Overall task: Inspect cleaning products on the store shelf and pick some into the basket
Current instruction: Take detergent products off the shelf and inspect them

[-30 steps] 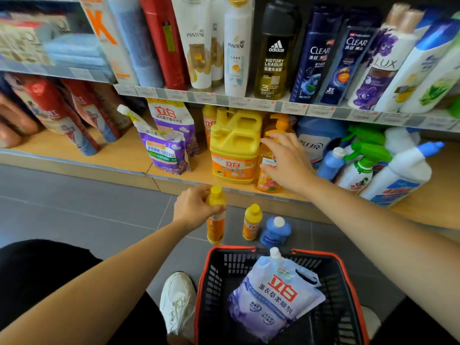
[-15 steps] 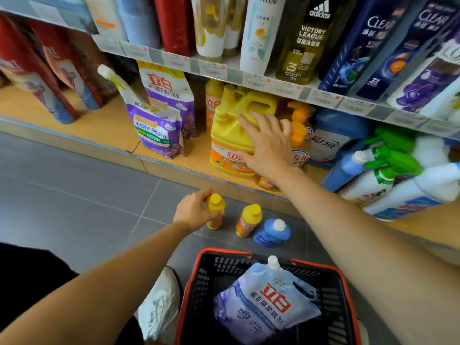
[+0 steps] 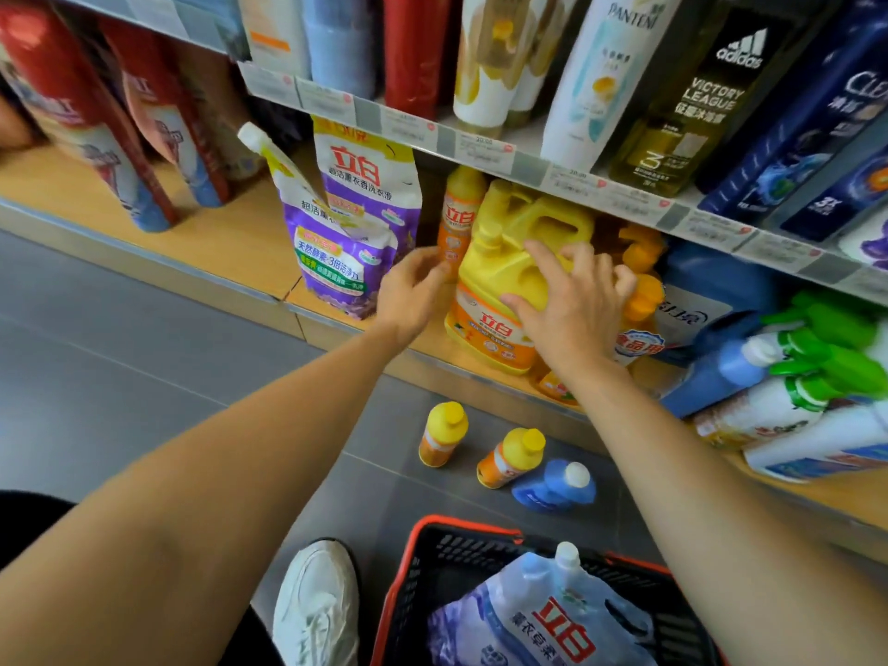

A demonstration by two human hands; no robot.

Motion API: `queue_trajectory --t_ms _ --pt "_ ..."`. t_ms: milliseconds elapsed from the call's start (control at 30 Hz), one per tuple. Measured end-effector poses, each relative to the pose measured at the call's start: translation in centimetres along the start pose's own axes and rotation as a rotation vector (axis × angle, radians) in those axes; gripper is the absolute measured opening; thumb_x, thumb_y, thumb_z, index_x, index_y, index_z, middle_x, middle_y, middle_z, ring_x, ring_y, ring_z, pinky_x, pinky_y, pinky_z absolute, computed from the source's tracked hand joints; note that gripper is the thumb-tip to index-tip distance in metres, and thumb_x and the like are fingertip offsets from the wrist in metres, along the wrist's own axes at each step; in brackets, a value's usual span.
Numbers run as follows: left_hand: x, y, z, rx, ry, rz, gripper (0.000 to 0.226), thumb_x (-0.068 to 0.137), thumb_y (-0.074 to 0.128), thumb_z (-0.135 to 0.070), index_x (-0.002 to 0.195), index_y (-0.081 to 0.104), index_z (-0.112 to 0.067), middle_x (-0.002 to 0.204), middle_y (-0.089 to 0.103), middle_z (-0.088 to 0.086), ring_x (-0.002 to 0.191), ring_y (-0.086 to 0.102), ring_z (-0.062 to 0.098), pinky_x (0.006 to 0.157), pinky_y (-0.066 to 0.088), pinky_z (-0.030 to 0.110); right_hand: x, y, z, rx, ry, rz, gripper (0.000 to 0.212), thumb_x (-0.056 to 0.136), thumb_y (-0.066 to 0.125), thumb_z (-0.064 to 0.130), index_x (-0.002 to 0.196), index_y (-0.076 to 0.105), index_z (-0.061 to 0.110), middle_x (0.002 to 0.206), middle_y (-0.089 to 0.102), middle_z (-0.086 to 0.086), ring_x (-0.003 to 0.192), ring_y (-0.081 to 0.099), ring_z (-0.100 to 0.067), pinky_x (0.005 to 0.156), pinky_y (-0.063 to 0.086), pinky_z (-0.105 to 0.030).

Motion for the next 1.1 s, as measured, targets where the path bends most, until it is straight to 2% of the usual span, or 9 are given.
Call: queue_trajectory --t_ms 167,333,533,633,767,867,967,1033,1100 --pt "4.5 1.4 1.0 -0.128 -0.006 0.076 0.065 0.098 0.063 -0.041 0.156 0.035 -0.03 0.155 0.046 -0.001 0.132 0.045 0.01 0.106 0.04 0.029 0.1 0.4 0.1 -0.038 0.024 -0.022 0.065 0.079 0.067 0.066 0.135 0.053 0.036 0.118 0.056 -0.006 0.103 0.052 -0.029 0.093 0.031 -0.047" --pt "8.3 2.6 2.6 -0.151 -0.048 0.101 0.07 0.099 0.062 -0.035 0.159 0.027 -0.025 0.156 0.043 0.002 0.141 0.042 0.021 0.105 0.041 0.032 0.0 1.0 -0.3 -0.009 0.004 -0.054 0.064 0.079 0.067 0.067 0.134 0.054 0.036 0.115 0.057 -0.003 0.101 0.054 -0.026 0.092 0.029 -0.045" --pt "9.8 2.5 3.9 -0.108 0.004 0.161 0.064 0.1 0.063 -0.028 0.156 0.033 -0.022 0.152 0.049 0.005 0.139 0.046 0.022 0.108 0.043 0.034 0.1 1.4 -0.3 0.029 -0.002 -0.063 0.063 0.079 0.067 0.065 0.133 0.055 0.035 0.113 0.059 0.001 0.101 0.054 -0.024 0.092 0.029 -0.046" --pt "8.9 2.6 4.1 -0.083 0.047 0.079 0.065 0.096 0.069 -0.034 0.152 0.039 -0.019 0.146 0.055 0.005 0.131 0.052 0.017 0.106 0.047 0.034 0.1 1.2 -0.3 0.057 0.003 -0.058 0.063 0.079 0.069 0.064 0.133 0.057 0.034 0.113 0.06 0.0 0.102 0.055 -0.024 0.092 0.028 -0.046" --pt "6.8 2.8 5.2 0.177 0.102 -0.149 0.058 0.093 0.067 -0.047 0.142 0.043 -0.028 0.134 0.064 0.0 0.118 0.064 0.022 0.098 0.054 0.045 0.2 1.0 -0.2 0.078 0.009 -0.041 0.063 0.079 0.07 0.063 0.132 0.058 0.033 0.113 0.061 -0.001 0.102 0.056 -0.025 0.092 0.027 -0.045" --pt "5.7 3.1 6.2 0.262 0.13 -0.24 0.069 0.092 0.069 -0.045 0.15 0.038 -0.024 0.142 0.059 0.006 0.124 0.06 0.028 0.102 0.05 0.048 0.2 1.0 -0.2 0.085 0.009 -0.03 0.063 0.079 0.069 0.063 0.132 0.058 0.033 0.113 0.061 -0.001 0.102 0.055 -0.025 0.09 0.025 -0.042" --pt "6.0 3.5 6.0 0.163 0.137 -0.11 0.08 0.091 0.066 -0.048 0.157 0.03 -0.02 0.155 0.045 0.007 0.141 0.044 0.028 0.113 0.04 0.045 0.2 1.1 -0.3 0.092 0.005 -0.03 0.063 0.079 0.069 0.063 0.133 0.058 0.033 0.113 0.061 -0.001 0.102 0.055 -0.025 0.09 0.024 -0.041" --pt "6.6 3.3 5.7 0.065 0.129 -0.015 0.078 0.092 0.068 -0.044 0.155 0.031 -0.019 0.153 0.047 0.006 0.141 0.045 0.025 0.116 0.038 0.042 0.3 1.1 -0.3 0.093 0.003 -0.022 0.063 0.079 0.068 0.064 0.133 0.057 0.033 0.114 0.061 -0.001 0.103 0.055 -0.025 0.089 0.024 -0.041" --pt "7.1 2.7 5.7 0.052 0.111 0.03 0.07 0.093 0.07 -0.036 0.153 0.036 -0.021 0.148 0.053 0.003 0.136 0.05 0.023 0.114 0.042 0.047 0.4 1.1 -0.3 0.086 0.004 -0.023 0.064 0.079 0.069 0.064 0.133 0.058 0.033 0.114 0.061 -0.001 0.103 0.055 -0.025 0.089 0.023 -0.041"
Point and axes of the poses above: each hand's wrist, its own x-axis towards the middle knuckle, its own y-axis out of the palm, z = x × y, the point moved 3 cm from there along x, towards the middle knuckle
